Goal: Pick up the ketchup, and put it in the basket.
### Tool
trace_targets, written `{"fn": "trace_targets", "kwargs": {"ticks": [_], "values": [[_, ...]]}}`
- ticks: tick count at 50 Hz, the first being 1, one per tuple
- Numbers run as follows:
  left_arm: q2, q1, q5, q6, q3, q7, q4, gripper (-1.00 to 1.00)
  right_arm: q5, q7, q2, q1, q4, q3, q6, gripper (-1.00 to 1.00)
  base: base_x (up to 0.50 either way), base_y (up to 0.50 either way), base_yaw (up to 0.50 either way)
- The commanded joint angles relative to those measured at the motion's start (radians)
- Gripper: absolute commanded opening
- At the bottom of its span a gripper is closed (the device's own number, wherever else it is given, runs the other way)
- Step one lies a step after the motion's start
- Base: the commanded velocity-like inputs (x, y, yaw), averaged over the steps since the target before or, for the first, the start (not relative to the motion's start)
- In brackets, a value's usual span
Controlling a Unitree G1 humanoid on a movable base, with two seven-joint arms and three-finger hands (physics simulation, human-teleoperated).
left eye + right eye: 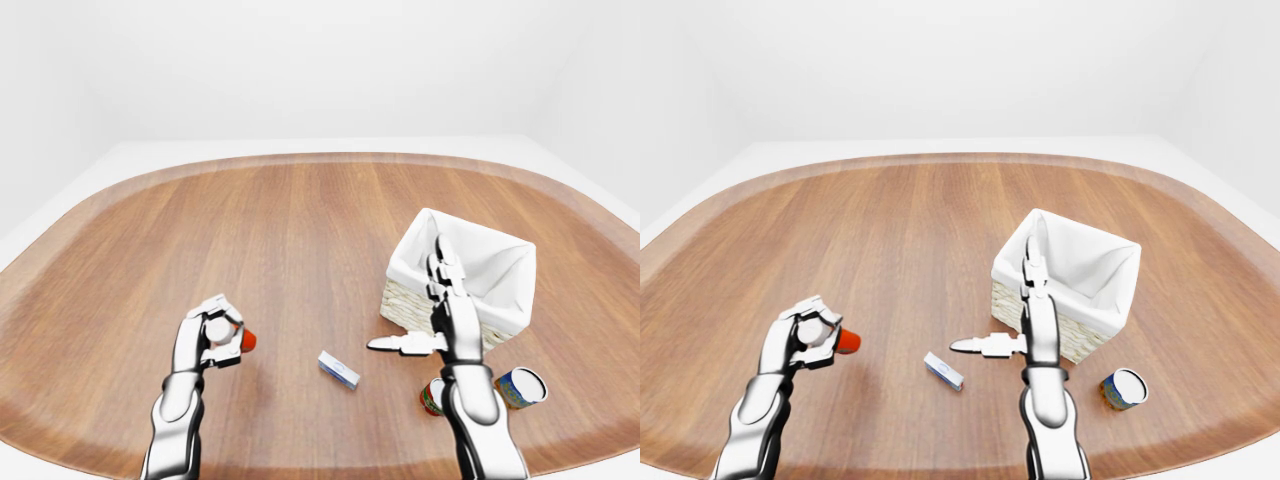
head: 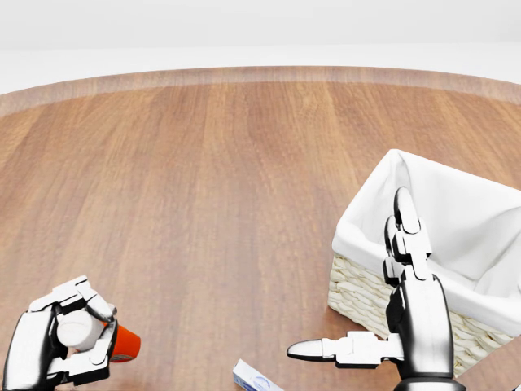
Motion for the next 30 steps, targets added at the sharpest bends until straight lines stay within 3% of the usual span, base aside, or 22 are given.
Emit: {"fn": "trace_targets", "kwargs": {"ticks": [1, 3, 9, 12, 17, 30], "values": [[-0.053, 0.001, -0.049, 0.039, -0.064, 0.01, -0.218, -0.92, 0.001, 0.001, 0.0, 0.001, -0.004, -0.003, 0.0, 1.0, 0.0, 0.0, 0.0], [-0.062, 0.002, -0.042, 0.058, -0.086, 0.015, -0.244, -0.93, 0.003, 0.002, 0.0, 0.002, -0.007, -0.004, 0.002, 1.0, 0.0, 0.0, 0.0], [-0.078, -0.022, -0.011, 0.084, -0.157, 0.036, -0.259, -0.92, 0.001, 0.001, 0.0, 0.0, 0.002, -0.002, -0.003, 1.0, 0.0, 0.0, 0.0], [-0.086, -0.047, -0.016, 0.13, -0.184, 0.044, -0.283, -0.92, 0.002, 0.001, 0.0, 0.001, -0.005, -0.003, 0.001, 1.0, 0.0, 0.0, 0.0], [-0.099, -0.065, -0.01, 0.174, -0.23, 0.057, -0.327, -0.92, 0.001, 0.002, 0.0, 0.0, -0.003, -0.003, 0.001, 1.0, 0.0, 0.0, 0.0], [-0.142, -0.119, 0.003, 0.174, -0.34, 0.11, -0.429, -0.92, 0.0, 0.001, 0.0, 0.0, -0.003, -0.002, 0.001, 1.0, 0.0, 0.0, 0.0]]}}
